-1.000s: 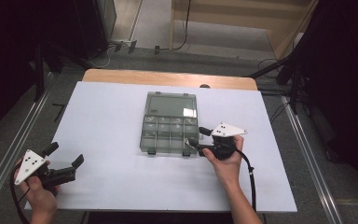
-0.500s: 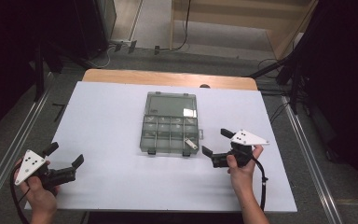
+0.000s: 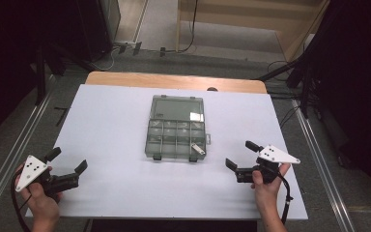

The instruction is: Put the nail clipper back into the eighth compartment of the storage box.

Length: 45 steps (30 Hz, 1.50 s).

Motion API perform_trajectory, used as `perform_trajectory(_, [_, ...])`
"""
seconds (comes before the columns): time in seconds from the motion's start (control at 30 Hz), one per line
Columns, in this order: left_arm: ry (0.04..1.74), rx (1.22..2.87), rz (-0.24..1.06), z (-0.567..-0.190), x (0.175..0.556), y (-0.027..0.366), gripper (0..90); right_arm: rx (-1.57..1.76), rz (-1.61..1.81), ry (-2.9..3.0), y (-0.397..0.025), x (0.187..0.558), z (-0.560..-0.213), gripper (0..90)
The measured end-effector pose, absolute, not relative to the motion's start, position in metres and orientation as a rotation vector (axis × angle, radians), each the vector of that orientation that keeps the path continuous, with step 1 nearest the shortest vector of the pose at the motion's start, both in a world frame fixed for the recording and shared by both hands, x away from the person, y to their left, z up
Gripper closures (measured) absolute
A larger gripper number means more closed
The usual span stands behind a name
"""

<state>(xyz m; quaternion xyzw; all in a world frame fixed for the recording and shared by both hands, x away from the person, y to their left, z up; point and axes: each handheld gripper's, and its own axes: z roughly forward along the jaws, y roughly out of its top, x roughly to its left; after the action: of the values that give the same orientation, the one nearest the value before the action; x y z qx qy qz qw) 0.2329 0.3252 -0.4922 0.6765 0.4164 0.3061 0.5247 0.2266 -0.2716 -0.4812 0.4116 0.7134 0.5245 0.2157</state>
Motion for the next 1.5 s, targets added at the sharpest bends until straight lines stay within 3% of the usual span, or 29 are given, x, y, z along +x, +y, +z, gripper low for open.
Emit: perform_trajectory(1.5, [0.998, 1.609, 0.732, -0.491, 0.232, 0.326, 0.0, 1.316, 1.364, 1.828, -0.36, 0.174, -0.51, 0.0])
